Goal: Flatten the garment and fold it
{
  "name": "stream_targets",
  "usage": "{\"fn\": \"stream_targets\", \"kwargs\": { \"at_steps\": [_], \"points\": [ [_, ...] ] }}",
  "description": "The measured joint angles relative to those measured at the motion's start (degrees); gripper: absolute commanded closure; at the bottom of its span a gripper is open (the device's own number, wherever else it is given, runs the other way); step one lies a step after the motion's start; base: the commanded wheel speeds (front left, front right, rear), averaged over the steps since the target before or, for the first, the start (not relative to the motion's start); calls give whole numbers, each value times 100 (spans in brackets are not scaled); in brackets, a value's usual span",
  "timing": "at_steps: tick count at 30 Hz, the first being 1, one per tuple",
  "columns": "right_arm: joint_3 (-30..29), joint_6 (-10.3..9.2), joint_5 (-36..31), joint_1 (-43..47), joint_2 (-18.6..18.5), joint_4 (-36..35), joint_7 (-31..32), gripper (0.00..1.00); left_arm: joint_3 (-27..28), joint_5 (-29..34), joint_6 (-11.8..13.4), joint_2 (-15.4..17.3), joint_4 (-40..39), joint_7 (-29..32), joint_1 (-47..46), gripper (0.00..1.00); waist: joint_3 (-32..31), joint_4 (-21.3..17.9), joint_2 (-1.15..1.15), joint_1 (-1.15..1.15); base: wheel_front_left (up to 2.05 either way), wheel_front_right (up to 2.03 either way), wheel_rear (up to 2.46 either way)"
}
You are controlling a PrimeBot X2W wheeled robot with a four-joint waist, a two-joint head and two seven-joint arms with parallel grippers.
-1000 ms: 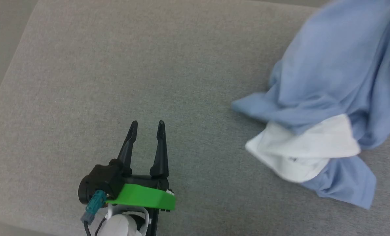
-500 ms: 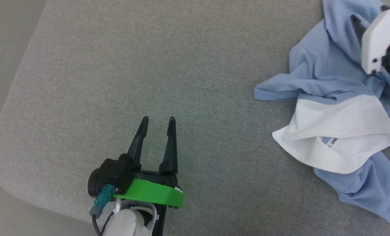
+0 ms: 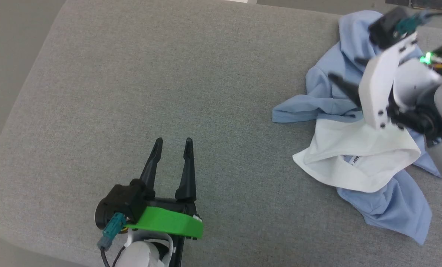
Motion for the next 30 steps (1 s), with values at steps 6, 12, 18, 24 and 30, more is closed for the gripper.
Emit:
{"fn": "stream_targets", "kwargs": {
  "at_steps": [6, 12, 18, 24, 30],
  "points": [
    [580, 0, 148, 468, -453, -207, 717, 0, -116, -59, -1, -3, -29, 1, -10, 0, 107, 111, 0, 0, 0, 0, 0],
    [568, 0, -165, 552, -552, -168, 396, 100, -138, -116, 3, -3, 9, 1, -14, 0, 196, 375, 0, 0, 0, 0, 0],
    [439, 0, 66, 533, 324, -643, -376, 100, 45, -88, -2, -3, 68, 0, 42, 0, -94, 392, 0, 0, 0, 0, 0],
    [1274, 0, 882, 1101, 958, -1693, -304, 100, 212, 5, -64, -2, 92, 0, 184, 0, -454, 193, 0, 0, 0, 0, 0],
    [1367, 0, 628, 1628, 950, -1971, -689, 0, 261, 60, -104, -1, 57, 0, 257, 0, -594, -52, 0, 0, 0, 0, 0]
  ]
}}
